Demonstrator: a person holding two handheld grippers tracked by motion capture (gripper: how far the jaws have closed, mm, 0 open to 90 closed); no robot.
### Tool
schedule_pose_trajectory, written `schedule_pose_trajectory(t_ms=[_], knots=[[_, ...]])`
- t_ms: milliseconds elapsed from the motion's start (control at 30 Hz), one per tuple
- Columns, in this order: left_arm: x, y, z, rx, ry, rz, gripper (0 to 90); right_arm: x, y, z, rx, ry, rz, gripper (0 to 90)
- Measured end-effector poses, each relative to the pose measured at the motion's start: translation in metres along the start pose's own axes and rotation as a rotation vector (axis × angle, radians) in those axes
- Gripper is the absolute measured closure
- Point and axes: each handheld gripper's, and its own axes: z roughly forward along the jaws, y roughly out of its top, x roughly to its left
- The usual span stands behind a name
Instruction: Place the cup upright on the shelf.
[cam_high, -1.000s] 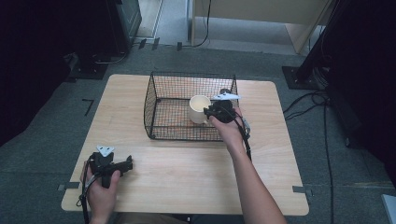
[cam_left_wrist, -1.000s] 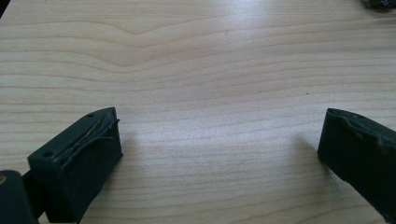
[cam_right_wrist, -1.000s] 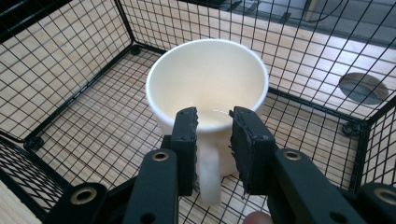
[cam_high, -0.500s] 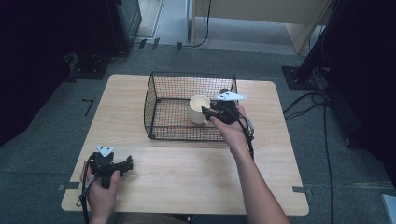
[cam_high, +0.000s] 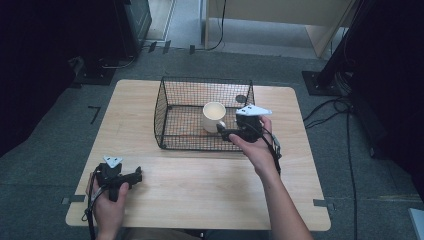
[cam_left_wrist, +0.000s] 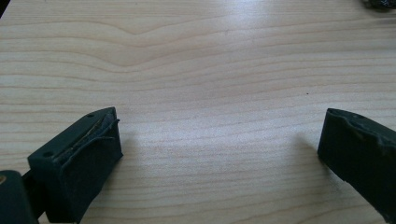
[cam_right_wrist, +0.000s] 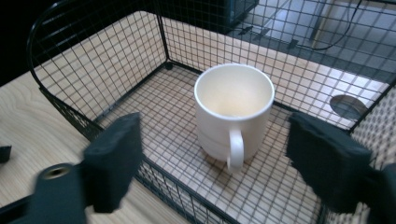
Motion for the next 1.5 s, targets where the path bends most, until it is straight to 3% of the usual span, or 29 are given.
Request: schedule_pose_trajectory(t_ms=[400,733,1500], knots=[[0.000,0.000,0.000,-0.001,0.000,-0.001,0.0,0.000,-0.025,-0.034,-0.016,-0.001,-0.015,0.4],[0.000,0.000,0.000,0.000,0.000,-0.001,0.0,-0.008,-0.049,-0.054,-0.006,-0.026,-0.006,0.0],[0.000,0.000,0.000,0.000,0.000,-0.001,0.0,-0.058,-0.129,-0.081,0.035,-0.151,0.103,0.0]])
